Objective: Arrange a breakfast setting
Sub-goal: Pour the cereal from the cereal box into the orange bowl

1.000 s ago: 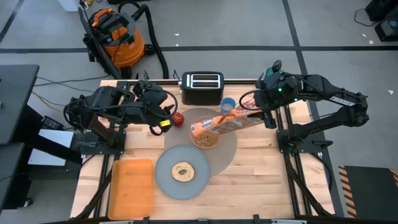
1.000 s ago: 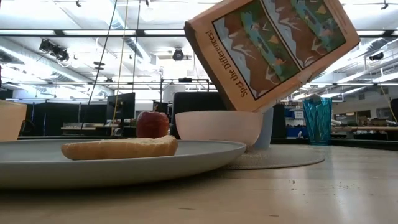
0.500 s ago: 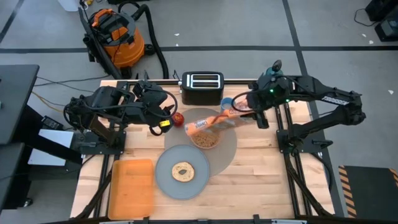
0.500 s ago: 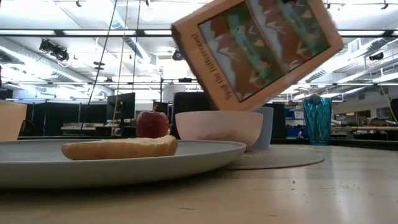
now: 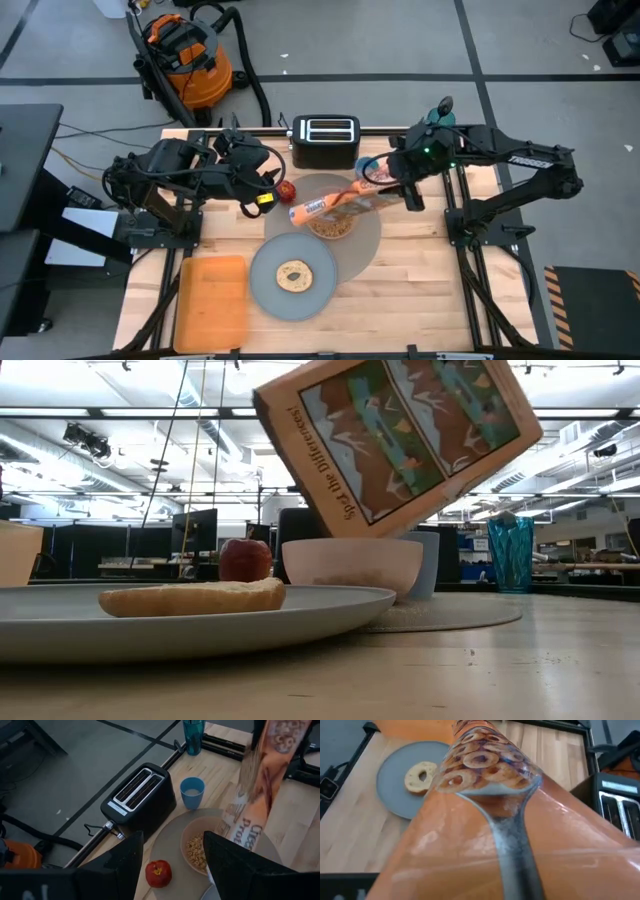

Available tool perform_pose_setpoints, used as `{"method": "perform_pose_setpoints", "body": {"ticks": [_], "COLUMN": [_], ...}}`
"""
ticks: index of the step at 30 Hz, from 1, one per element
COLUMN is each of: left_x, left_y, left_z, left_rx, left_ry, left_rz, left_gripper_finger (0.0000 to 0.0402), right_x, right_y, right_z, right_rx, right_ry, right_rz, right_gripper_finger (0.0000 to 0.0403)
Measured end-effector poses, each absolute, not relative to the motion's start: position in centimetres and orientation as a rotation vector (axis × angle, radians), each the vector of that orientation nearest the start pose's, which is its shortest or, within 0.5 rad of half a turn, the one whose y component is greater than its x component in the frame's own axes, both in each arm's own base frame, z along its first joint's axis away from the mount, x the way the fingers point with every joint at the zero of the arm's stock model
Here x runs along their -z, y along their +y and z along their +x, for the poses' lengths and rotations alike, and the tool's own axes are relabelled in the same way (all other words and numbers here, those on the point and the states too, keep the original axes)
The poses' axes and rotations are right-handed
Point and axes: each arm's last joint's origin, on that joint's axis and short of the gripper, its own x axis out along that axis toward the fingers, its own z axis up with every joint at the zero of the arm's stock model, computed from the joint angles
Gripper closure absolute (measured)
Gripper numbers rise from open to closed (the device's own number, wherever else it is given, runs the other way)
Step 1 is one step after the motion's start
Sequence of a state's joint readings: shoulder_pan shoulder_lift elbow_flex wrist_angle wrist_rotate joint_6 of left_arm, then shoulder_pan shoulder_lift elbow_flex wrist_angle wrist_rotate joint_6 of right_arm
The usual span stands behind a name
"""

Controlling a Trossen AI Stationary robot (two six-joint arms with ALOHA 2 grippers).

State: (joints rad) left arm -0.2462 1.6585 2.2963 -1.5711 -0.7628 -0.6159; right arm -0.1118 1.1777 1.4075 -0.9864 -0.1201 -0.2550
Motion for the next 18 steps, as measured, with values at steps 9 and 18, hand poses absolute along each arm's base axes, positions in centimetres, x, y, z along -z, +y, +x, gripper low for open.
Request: {"method": "perform_pose_setpoints", "body": {"ticks": [9,18], "left_x": [-48.9,-49.2], "left_y": [-4.3,-4.6], "left_z": [25.4,25.8], "left_rx": [-0.692,-0.674], "left_ry": [0.642,0.598], "left_rz": [-0.094,-0.115], "left_gripper_finger": [0.0186,0.0186], "right_x": [-39.9,-39.9], "right_y": [-2.0,-2.3], "right_z": [19.1,20.3], "right_rx": [-0.022,0.046], "right_ry": [0.791,0.757], "right_rz": [-0.165,-0.193], "right_gripper_finger": [0.019,0.019]}}
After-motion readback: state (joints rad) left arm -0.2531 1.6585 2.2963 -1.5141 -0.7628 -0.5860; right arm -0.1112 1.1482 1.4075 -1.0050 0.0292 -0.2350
